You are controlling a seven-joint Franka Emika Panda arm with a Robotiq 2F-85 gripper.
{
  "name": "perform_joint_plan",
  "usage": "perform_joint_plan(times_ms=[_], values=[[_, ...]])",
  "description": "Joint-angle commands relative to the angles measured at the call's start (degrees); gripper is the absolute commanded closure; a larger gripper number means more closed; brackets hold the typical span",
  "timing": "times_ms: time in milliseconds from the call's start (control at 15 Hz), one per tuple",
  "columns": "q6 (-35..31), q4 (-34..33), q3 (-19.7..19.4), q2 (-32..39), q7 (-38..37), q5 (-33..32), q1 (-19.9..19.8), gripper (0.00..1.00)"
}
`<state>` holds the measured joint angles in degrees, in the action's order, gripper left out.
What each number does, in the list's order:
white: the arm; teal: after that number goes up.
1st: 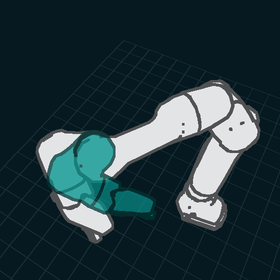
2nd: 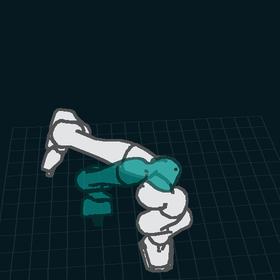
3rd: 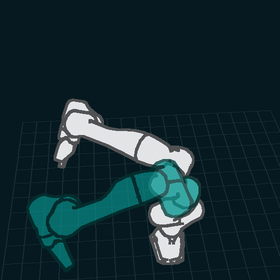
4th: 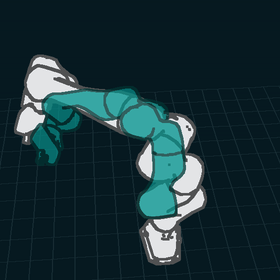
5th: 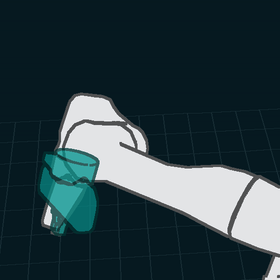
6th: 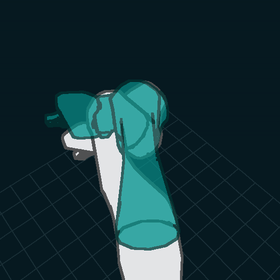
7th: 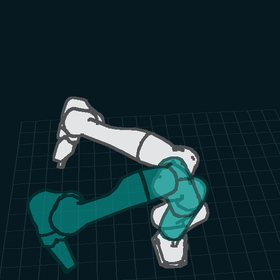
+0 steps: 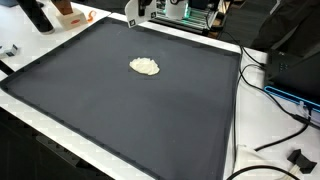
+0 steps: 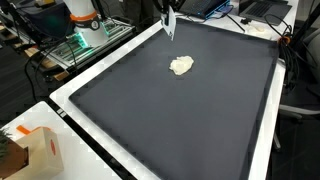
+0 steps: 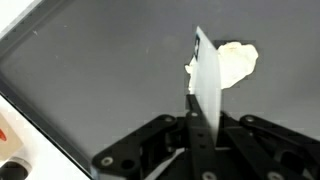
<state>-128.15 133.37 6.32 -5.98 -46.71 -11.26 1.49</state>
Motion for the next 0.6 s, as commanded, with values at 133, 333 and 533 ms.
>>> perform_joint_plan(times_ms=[133,333,533], values=[[5.35,-3.77,0.94,6.31,-16.30,-13.12,0.63,0.99],[10.68,-6.72,0.38,10.18,-23.01,-16.36,1.97,0.99],[16.96,-10.16,0.03,14.09,-27.32,-18.79,3.89,0.99]])
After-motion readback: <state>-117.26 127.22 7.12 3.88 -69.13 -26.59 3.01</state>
